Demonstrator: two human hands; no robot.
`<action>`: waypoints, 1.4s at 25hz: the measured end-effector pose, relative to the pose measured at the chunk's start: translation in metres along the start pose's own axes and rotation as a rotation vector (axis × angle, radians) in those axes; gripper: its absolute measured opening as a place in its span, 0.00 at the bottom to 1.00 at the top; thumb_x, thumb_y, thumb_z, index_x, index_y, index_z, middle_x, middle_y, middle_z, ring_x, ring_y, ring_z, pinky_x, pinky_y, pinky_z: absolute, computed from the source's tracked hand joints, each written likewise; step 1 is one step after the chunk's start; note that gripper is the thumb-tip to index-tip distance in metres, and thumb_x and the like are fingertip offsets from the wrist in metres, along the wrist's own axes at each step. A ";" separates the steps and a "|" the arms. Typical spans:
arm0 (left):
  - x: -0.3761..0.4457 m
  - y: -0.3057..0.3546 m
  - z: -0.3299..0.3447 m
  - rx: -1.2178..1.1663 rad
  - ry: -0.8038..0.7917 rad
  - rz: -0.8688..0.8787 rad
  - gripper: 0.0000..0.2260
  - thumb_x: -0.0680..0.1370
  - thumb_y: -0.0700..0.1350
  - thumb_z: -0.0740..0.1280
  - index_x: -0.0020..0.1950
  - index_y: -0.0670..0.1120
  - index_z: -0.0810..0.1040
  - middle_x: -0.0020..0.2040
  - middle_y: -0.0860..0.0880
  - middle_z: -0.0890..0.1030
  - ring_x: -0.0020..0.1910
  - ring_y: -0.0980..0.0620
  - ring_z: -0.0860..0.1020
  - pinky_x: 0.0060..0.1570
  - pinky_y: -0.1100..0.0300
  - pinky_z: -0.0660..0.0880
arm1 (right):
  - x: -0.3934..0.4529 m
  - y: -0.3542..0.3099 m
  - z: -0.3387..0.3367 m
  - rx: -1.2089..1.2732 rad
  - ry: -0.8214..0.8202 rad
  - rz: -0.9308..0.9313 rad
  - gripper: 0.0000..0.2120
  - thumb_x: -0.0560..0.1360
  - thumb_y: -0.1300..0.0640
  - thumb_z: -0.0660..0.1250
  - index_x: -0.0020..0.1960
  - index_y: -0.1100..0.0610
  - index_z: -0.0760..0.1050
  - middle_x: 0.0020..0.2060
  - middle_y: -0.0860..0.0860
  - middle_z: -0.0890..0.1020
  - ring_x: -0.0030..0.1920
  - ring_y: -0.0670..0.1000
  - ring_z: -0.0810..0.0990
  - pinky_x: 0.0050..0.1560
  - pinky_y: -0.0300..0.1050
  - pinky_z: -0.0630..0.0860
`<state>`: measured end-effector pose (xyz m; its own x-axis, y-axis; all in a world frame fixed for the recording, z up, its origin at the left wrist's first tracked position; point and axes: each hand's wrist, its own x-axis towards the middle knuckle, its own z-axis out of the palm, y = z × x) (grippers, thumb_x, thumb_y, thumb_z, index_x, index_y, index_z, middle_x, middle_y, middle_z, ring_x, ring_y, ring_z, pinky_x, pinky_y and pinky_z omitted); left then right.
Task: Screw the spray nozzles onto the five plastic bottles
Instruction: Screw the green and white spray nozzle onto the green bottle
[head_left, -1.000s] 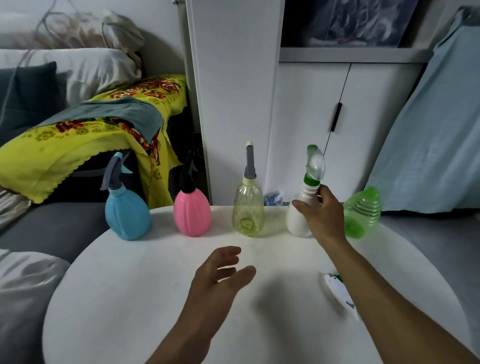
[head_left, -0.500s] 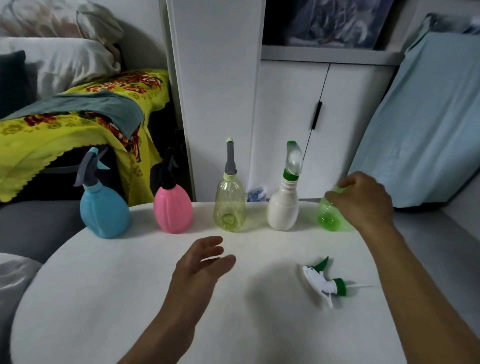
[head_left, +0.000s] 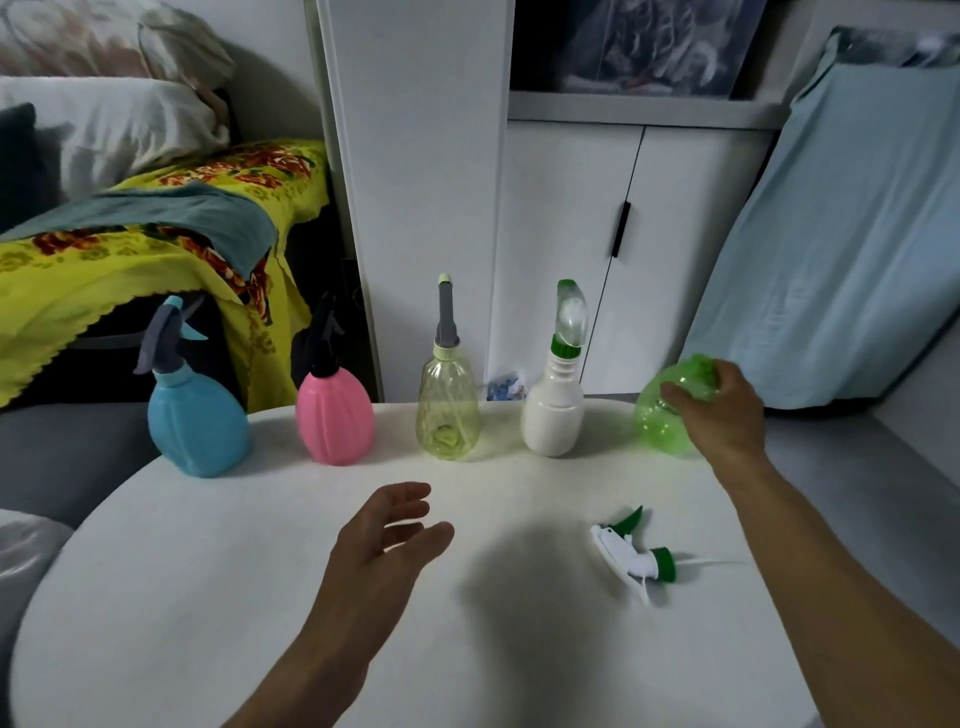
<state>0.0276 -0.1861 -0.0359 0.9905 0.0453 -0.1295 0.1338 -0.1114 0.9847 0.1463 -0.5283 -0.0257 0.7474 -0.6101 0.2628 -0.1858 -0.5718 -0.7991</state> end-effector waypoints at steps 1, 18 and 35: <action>0.000 0.001 0.000 0.015 0.004 0.025 0.13 0.73 0.43 0.74 0.53 0.58 0.80 0.54 0.56 0.82 0.51 0.59 0.80 0.45 0.61 0.74 | -0.003 -0.011 -0.013 -0.036 0.027 -0.012 0.25 0.69 0.50 0.76 0.63 0.56 0.75 0.58 0.59 0.82 0.56 0.61 0.79 0.52 0.48 0.71; -0.010 0.003 0.007 0.244 -0.103 0.351 0.38 0.57 0.53 0.84 0.64 0.59 0.72 0.52 0.66 0.80 0.50 0.64 0.80 0.43 0.74 0.74 | -0.130 -0.060 -0.044 -0.542 -0.766 -0.402 0.31 0.68 0.48 0.72 0.69 0.43 0.68 0.65 0.43 0.76 0.62 0.48 0.74 0.54 0.44 0.70; 0.003 0.000 0.001 0.650 0.043 0.578 0.36 0.60 0.50 0.81 0.66 0.55 0.72 0.53 0.71 0.71 0.52 0.57 0.74 0.51 0.63 0.69 | -0.099 -0.063 -0.079 0.619 -0.494 0.041 0.09 0.70 0.60 0.71 0.39 0.48 0.86 0.36 0.45 0.87 0.37 0.41 0.83 0.40 0.37 0.76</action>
<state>0.0305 -0.1866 -0.0364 0.9082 -0.1578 0.3877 -0.3864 -0.6723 0.6314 0.0335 -0.4748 0.0416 0.9711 -0.2275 0.0719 0.0606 -0.0562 -0.9966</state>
